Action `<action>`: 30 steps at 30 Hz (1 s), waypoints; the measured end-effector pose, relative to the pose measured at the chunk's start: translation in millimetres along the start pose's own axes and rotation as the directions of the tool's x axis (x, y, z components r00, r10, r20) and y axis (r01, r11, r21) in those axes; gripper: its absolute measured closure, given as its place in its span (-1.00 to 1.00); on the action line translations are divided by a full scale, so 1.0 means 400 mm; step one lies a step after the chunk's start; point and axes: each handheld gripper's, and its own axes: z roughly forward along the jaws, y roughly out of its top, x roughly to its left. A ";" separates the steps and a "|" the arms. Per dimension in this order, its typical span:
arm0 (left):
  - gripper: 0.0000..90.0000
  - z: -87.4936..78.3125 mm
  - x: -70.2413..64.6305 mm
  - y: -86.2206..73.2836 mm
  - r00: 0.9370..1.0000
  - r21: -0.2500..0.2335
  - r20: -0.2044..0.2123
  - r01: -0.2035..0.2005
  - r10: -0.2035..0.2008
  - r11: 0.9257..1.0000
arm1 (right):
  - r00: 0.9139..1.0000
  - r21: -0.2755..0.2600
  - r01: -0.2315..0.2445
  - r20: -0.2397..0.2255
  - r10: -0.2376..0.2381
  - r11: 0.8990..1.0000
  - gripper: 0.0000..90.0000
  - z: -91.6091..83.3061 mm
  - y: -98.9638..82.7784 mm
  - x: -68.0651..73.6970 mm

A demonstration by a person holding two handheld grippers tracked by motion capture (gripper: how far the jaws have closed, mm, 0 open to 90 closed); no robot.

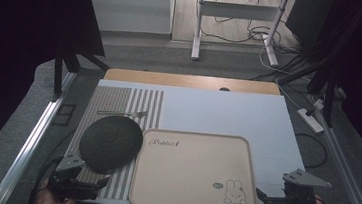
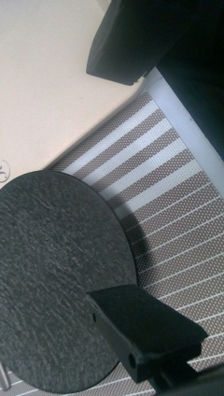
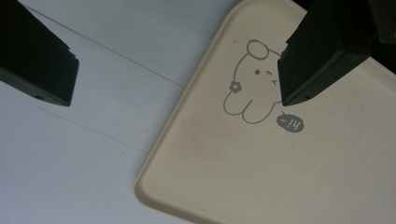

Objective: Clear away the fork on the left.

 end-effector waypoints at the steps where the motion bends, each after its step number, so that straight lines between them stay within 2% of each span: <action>1: -1.00 0.000 0.001 0.001 1.000 -0.004 0.001 -0.001 0.001 1.000 | 1.000 0.000 0.000 -0.001 0.000 1.000 -1.00 0.000 0.000 0.000; 10: -1.00 0.020 0.007 0.011 0.998 -0.004 0.066 -0.015 0.016 1.000 | 1.000 0.002 0.019 -0.006 -0.019 1.000 -1.00 0.001 0.001 0.004; 13: -1.00 0.024 0.011 0.015 0.995 -0.021 0.095 -0.016 0.018 1.000 | 1.000 0.007 0.020 -0.006 -0.020 1.000 -1.00 0.001 0.000 0.004; 22: -1.00 0.044 0.019 0.032 0.995 -0.016 0.092 -0.046 0.048 0.999 | 1.000 0.006 0.029 -0.003 -0.029 1.000 -1.00 -0.001 -0.002 0.008; 30: -1.00 0.053 0.036 0.044 0.995 -0.017 0.099 -0.023 0.024 1.000 | 1.000 0.005 0.029 -0.006 -0.029 1.000 -1.00 -0.001 -0.002 0.007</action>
